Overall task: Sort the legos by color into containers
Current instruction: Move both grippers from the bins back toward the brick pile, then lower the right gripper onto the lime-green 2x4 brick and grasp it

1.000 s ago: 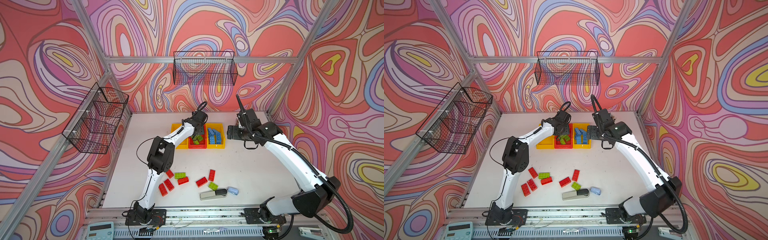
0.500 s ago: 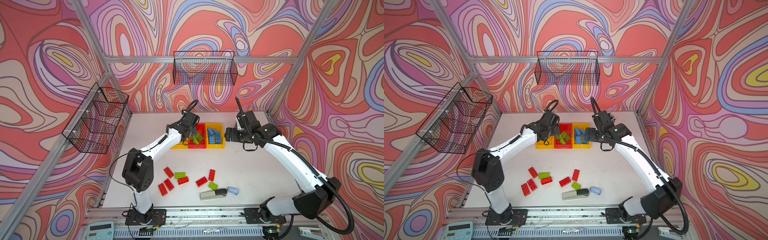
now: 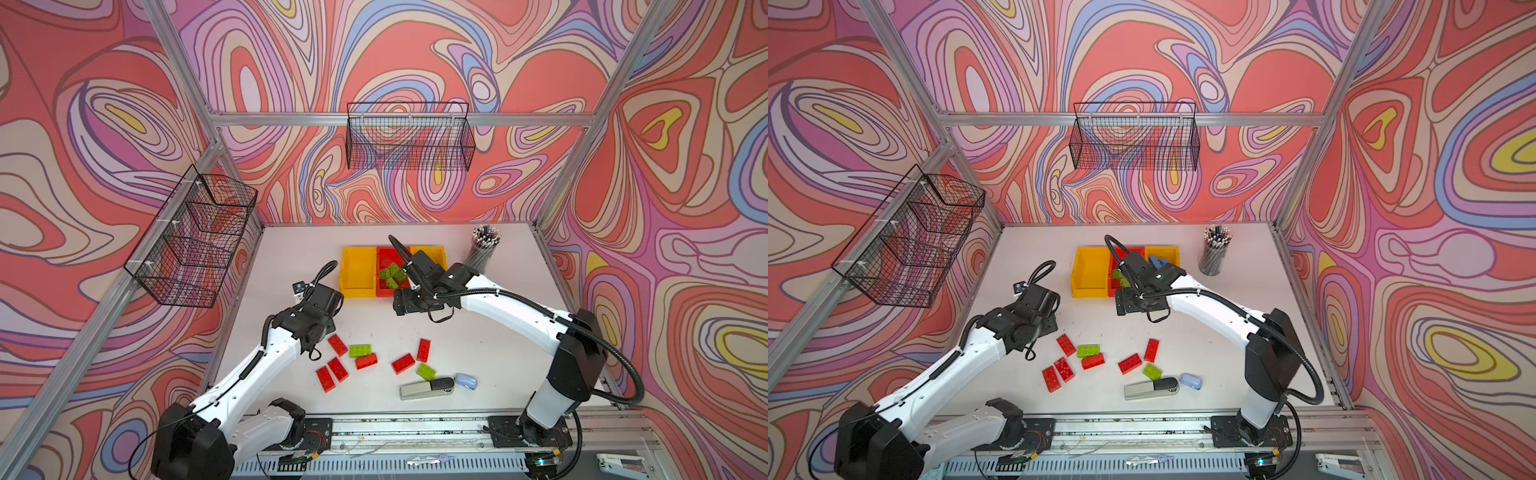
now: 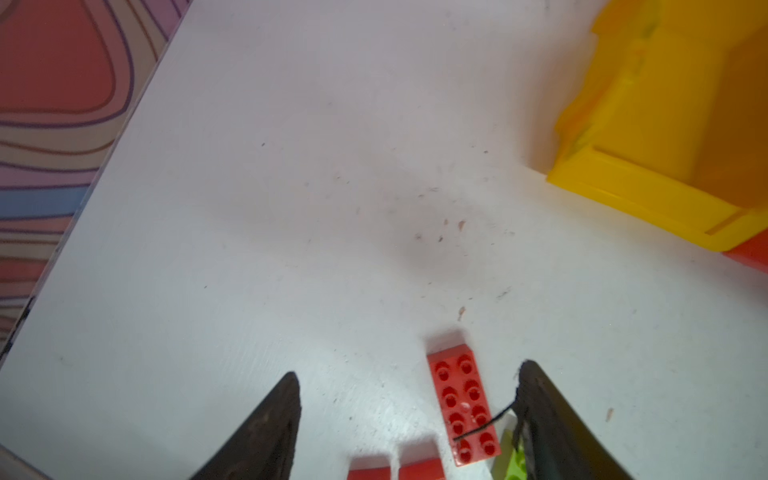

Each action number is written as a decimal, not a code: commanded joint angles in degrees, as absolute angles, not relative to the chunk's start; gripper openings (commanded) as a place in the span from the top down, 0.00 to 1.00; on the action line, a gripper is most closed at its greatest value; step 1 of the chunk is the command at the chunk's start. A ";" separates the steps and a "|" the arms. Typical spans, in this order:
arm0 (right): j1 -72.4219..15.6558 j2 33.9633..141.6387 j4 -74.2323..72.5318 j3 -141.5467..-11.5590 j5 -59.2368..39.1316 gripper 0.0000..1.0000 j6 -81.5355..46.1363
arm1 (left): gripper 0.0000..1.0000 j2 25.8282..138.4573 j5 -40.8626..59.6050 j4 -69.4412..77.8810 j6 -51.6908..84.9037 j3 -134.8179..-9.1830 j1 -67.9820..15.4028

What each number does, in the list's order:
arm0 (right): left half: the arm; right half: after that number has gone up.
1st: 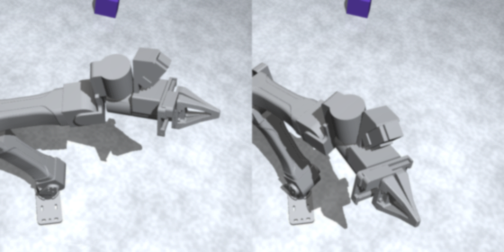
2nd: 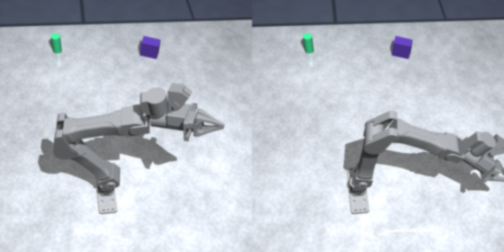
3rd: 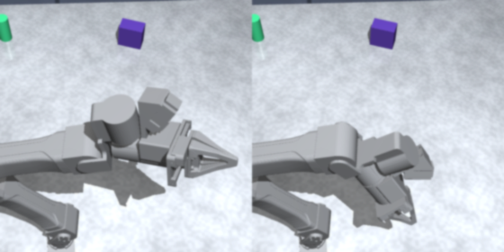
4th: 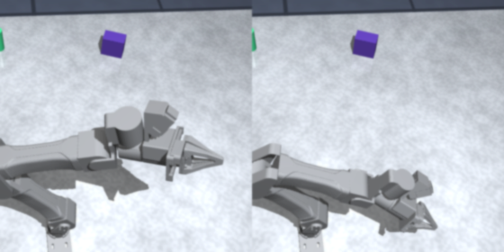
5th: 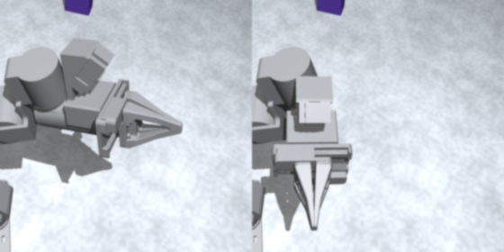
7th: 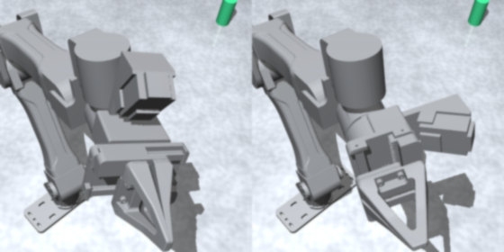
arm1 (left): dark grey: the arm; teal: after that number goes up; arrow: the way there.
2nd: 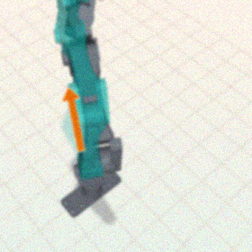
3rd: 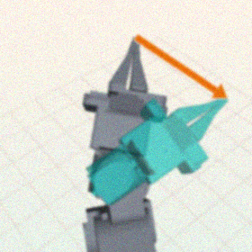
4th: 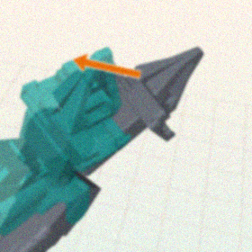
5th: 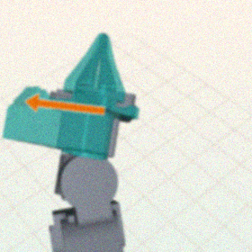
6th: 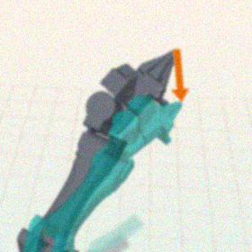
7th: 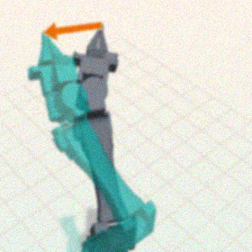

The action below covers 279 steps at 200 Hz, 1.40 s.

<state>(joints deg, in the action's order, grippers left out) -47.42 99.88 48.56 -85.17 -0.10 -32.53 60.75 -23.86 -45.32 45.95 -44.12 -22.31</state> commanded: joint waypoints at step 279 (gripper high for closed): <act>-63.73 128.12 48.34 -99.67 5.65 0.20 -49.04 | 0.36 55.81 -6.50 -47.70 51.59 -32.08 -4.04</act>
<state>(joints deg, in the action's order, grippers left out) -63.83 126.23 45.98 -99.04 3.40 -48.80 55.51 -4.91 -47.55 50.89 -32.12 -4.49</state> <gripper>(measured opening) 0.826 0.637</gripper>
